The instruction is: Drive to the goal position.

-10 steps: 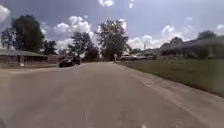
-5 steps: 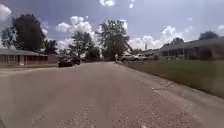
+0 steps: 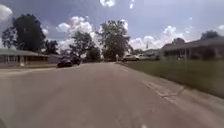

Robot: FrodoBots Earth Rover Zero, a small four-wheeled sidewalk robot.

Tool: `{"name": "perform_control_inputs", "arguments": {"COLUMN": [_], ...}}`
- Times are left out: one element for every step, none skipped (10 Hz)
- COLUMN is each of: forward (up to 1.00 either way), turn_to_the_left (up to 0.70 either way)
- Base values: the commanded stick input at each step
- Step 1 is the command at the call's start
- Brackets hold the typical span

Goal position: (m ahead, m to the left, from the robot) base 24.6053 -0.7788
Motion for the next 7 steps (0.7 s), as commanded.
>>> {"name": "perform_control_inputs", "arguments": {"forward": [0.7,0.7,0.7,0.7,0.7,0.7,0.7], "turn_to_the_left": [0.0,0.0,0.0,0.0,0.0,0.0,0.0]}}
